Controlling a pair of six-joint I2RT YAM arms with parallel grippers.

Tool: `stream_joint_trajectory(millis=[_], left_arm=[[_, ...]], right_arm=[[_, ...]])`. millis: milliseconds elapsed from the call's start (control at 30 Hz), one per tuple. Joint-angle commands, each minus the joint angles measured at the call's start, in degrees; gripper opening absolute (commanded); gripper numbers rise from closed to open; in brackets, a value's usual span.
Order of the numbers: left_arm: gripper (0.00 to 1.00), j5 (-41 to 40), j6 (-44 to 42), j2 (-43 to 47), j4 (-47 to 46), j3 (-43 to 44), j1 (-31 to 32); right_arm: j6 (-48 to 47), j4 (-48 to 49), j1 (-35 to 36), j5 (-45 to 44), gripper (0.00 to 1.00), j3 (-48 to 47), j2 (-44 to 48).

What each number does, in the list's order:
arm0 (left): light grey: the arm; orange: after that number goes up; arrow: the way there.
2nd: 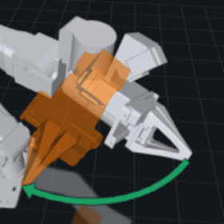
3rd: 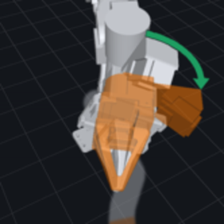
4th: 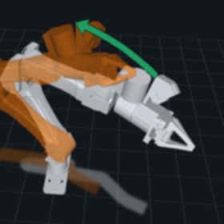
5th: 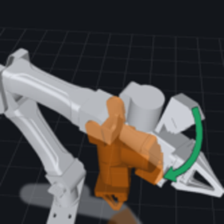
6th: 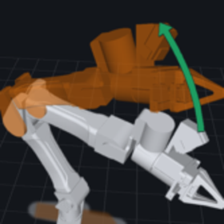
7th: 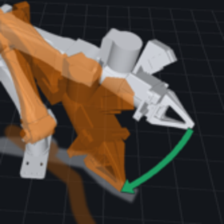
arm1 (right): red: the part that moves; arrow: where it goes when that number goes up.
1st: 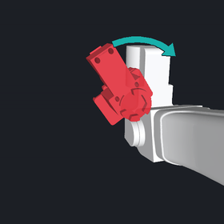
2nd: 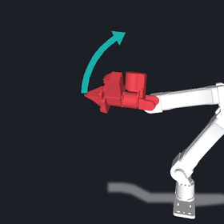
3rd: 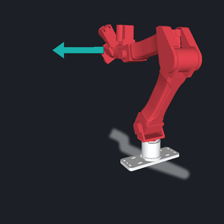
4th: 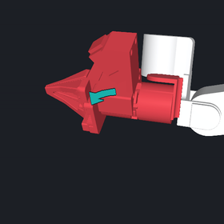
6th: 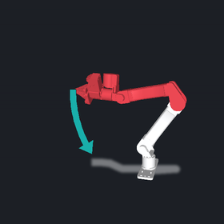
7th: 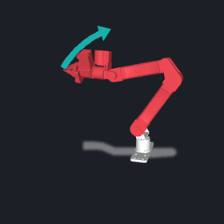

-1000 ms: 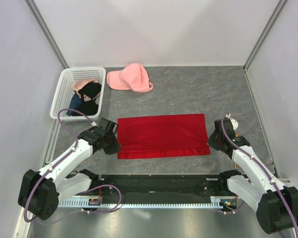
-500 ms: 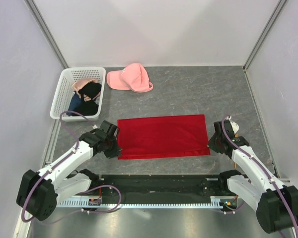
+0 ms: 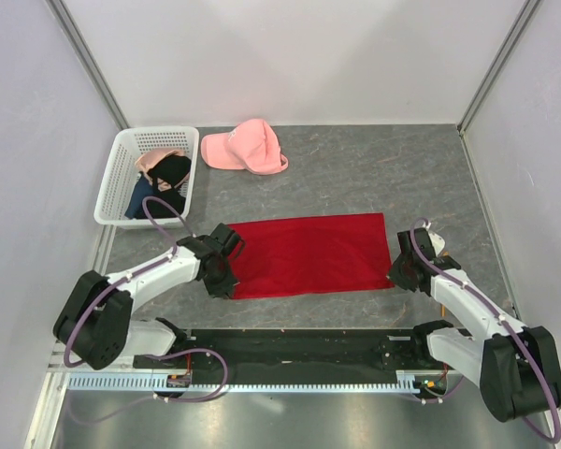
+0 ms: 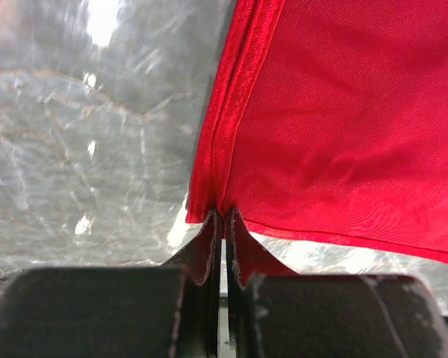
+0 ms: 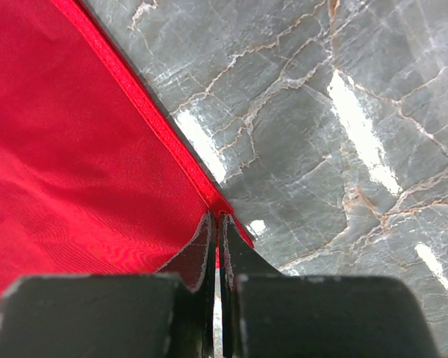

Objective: Fold the napkin into a case and place the utensils inside
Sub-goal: Fold and flatten the napkin at the center of the board.

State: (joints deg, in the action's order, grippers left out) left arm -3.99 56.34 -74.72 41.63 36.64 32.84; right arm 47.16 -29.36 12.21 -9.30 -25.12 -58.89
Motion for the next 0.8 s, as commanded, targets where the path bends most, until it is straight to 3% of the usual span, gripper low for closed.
stream_joint_trajectory(millis=[0, 400, 567, 767], left_arm=[[0.02, -5.6, 2.1, -2.6, -2.4, 2.8, 0.2], [0.02, -8.5, 3.6, 4.1, 0.6, 1.5, 0.0], [0.02, -7.8, 3.3, 7.8, 1.4, 3.3, 0.1], [0.02, -12.9, 3.8, 7.5, 3.5, 4.2, 0.0]], right_arm=[[-0.8, 3.0, -0.2, -2.9, 0.00, -0.2, -3.7], [-2.9, 2.0, -0.1, -5.2, 0.01, -0.6, -1.3], [-3.4, 1.3, -0.2, -3.9, 0.00, -1.3, 0.7], [-4.3, 0.0, -0.2, -0.5, 0.00, -3.0, 2.6]])
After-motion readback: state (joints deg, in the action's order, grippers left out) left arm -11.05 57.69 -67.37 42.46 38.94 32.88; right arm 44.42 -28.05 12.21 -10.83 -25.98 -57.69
